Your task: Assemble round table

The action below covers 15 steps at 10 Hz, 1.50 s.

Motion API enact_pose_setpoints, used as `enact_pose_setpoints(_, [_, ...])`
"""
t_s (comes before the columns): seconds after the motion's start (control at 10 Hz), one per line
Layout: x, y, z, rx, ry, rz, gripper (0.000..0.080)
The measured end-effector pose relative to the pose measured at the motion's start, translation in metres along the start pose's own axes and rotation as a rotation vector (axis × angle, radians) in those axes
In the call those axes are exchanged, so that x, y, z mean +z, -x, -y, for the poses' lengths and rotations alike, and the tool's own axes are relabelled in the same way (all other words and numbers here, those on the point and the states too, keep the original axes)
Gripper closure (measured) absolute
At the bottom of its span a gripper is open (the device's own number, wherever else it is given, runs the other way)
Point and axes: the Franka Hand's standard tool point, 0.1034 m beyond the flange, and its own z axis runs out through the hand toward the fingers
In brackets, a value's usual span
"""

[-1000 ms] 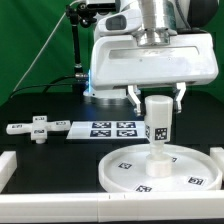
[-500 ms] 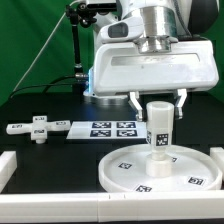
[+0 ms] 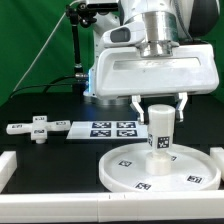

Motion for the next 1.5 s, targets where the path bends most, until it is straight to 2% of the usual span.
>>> enact_pose_setpoints(0.5, [0.005,-0.003,-0.005,0.000,0.030,-0.066,0.0389])
enact_pose_setpoints(0.8, [0.006,-0.002,-0.005,0.001,0.027,-0.056,0.0389])
enact_pose_setpoints(0.9, [0.006,-0.002,-0.005,0.001,0.027,-0.055,0.0211])
enact_pose_setpoints(1.0, [0.006,-0.002,-0.005,0.001,0.027,-0.055,0.0169])
enact_pose_setpoints(1.2, [0.004,-0.003,-0.006,0.002,0.027,-0.055,0.0153])
enact_pose_setpoints(1.5, [-0.011,-0.015,-0.014,0.011,0.017,-0.033,0.0151])
